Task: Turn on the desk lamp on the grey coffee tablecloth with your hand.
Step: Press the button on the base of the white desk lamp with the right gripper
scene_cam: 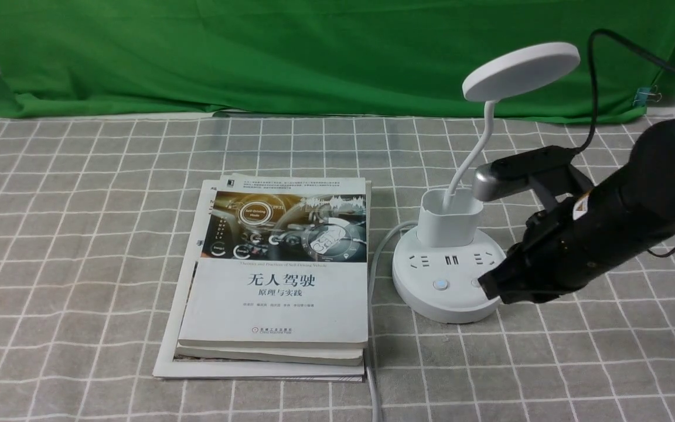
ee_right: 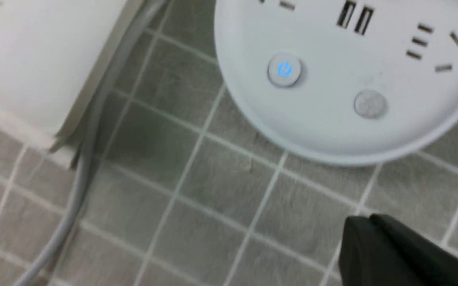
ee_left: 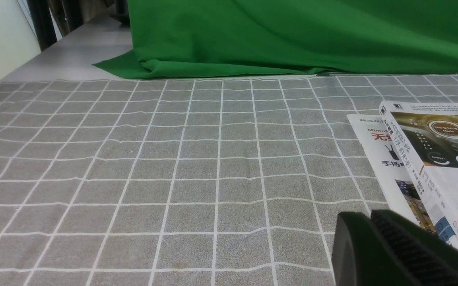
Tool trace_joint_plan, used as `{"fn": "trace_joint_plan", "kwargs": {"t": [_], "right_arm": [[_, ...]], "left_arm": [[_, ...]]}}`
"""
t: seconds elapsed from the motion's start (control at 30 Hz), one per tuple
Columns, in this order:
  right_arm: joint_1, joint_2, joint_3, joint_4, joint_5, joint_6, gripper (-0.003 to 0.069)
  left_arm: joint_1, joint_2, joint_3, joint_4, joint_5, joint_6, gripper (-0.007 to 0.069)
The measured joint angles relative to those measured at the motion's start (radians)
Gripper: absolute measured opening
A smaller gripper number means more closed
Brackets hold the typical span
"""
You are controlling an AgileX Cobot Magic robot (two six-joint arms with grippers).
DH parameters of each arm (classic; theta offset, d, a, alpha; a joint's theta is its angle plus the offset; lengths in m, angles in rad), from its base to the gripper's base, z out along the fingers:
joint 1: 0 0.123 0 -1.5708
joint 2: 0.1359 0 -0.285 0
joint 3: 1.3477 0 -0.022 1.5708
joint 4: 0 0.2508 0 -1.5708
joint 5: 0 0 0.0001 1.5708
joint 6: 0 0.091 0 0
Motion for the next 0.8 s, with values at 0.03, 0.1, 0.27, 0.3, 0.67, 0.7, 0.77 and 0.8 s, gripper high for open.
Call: {"fn": "trace_joint_plan", "kwargs": {"t": [0.03, 0.1, 0.27, 0.3, 0.67, 0.7, 0.77, 0.8], "right_arm": [[0.0, 0.021, -0.015, 0.0, -0.01, -0.001, 0.0032], [0.0, 0.047, -0.038, -0.001, -0.017, -0.001, 0.0032], [0.0, 0.108, -0.097, -0.001, -0.025, -0.002, 0.0032], [0.0, 0.123, -0.106, -0.001, -0.024, -0.002, 0.0032], [0.0, 0.162, -0.126, -0.017, -0.025, -0.002, 0.0032], [0.0, 0.162, -0.126, -0.019, -0.03, -0.002, 0.0032], [0.0, 0.163, -0.126, -0.021, -0.04, -0.002, 0.0032], [0.0, 0.163, -0.126, -0.022, -0.041, -0.002, 0.0032]], "left_arm": [[0.0, 0.0, 0.0, 0.0, 0.0, 0.0, 0.0019], [0.0, 0.0, 0.0, 0.0, 0.0, 0.0, 0.0019], [0.0, 0.0, 0.0, 0.0, 0.0, 0.0, 0.0019], [0.0, 0.0, 0.0, 0.0, 0.0, 0.0, 0.0019], [0.0, 0.0, 0.0, 0.0, 0.0, 0.0, 0.0019], [0.0, 0.0, 0.0, 0.0, 0.0, 0.0, 0.0019], [0.0, 0.0, 0.0, 0.0, 0.0, 0.0, 0.0019], [0.0, 0.0, 0.0, 0.0, 0.0, 0.0, 0.0019]]}}
